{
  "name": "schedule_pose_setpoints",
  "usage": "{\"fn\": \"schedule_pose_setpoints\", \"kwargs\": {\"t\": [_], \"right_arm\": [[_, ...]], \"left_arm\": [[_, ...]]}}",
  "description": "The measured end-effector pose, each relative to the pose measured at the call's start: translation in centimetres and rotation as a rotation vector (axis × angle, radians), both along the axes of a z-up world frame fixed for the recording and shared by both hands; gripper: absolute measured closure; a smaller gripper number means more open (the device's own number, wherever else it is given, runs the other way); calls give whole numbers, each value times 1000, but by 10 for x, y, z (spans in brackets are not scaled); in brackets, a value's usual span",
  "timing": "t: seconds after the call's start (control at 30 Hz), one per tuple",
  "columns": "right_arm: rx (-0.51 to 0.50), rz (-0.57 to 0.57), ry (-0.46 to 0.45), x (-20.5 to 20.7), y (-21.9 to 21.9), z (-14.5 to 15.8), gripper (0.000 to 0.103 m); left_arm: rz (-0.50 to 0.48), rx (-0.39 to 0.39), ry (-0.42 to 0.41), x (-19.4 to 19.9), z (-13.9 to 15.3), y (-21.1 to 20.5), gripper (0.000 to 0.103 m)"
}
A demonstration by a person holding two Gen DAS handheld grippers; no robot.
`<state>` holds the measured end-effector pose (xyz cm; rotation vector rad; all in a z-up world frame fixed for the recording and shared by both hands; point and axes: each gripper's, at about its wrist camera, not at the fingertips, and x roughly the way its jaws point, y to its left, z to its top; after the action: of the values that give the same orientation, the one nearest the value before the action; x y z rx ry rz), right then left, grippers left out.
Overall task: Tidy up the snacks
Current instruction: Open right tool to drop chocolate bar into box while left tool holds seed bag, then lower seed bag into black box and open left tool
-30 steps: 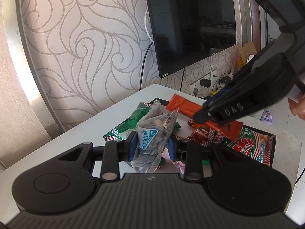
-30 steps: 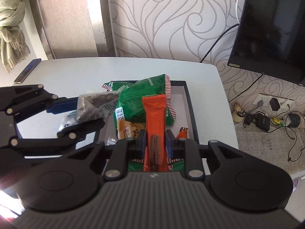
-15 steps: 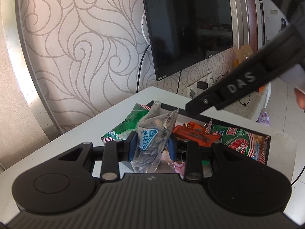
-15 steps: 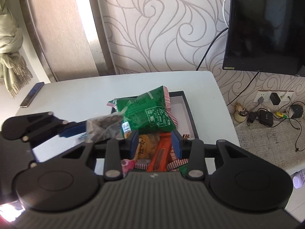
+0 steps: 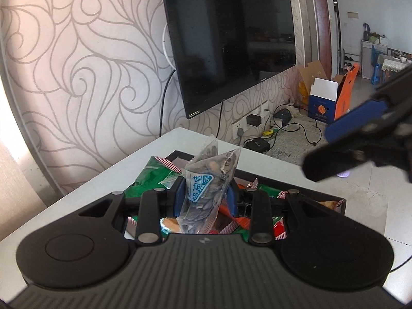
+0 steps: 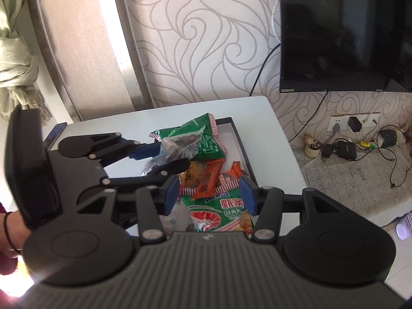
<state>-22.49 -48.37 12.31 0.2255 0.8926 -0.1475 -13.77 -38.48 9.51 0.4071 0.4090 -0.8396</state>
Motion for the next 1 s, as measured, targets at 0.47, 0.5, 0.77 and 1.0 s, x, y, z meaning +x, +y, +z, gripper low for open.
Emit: {"fn": "schedule_pose_setpoints", "kwargs": {"t": [0.47, 0.5, 0.77, 1.0], "right_arm": [[17, -2, 36, -31, 11, -2, 46], [19, -3, 40, -33, 11, -2, 46], [29, -11, 55, -39, 12, -5, 46], [42, -1, 65, -41, 18, -9, 46]], "left_arm": [[34, -5, 46, 12, -13, -24, 63], [39, -3, 54, 15, -14, -25, 63], [45, 7, 88, 23, -25, -29, 62], [40, 28, 95, 32, -33, -40, 61]]}}
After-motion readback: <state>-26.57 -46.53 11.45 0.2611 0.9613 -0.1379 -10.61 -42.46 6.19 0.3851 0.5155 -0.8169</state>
